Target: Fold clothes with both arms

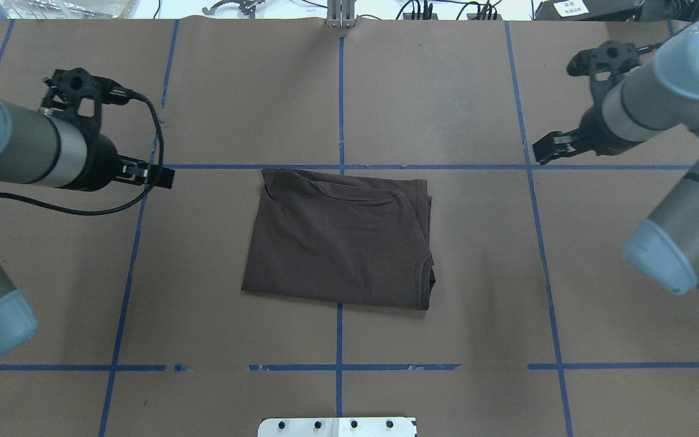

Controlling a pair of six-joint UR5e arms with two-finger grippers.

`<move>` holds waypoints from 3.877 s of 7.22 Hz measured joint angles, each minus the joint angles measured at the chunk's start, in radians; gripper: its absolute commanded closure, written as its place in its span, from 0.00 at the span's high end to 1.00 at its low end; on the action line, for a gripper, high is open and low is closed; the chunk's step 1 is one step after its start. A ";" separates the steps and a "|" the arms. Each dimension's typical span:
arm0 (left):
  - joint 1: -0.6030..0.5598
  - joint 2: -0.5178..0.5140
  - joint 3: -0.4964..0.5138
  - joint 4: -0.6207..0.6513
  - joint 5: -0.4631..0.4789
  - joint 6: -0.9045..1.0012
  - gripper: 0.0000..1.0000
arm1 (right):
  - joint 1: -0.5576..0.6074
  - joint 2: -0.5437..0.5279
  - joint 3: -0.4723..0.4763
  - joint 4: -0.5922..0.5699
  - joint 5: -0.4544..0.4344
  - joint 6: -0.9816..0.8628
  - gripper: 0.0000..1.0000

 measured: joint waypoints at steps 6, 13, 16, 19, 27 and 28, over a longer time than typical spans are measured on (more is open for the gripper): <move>-0.529 0.294 0.087 -0.003 -0.302 0.536 1.00 | 0.404 -0.386 -0.036 -0.005 0.218 -0.468 1.00; -0.834 0.429 0.295 -0.006 -0.503 0.989 1.00 | 0.617 -0.564 -0.098 0.000 0.321 -0.659 1.00; -0.836 0.459 0.297 0.003 -0.609 0.975 1.00 | 0.718 -0.576 -0.099 -0.007 0.326 -0.763 1.00; -0.829 0.462 0.292 -0.001 -0.611 0.895 1.00 | 0.730 -0.566 -0.096 -0.010 0.323 -0.777 1.00; -0.821 0.466 0.300 -0.003 -0.487 0.897 1.00 | 0.727 -0.547 -0.106 -0.002 0.328 -0.772 1.00; -0.821 0.466 0.301 -0.002 -0.487 0.897 1.00 | 0.726 -0.547 -0.107 -0.002 0.328 -0.772 1.00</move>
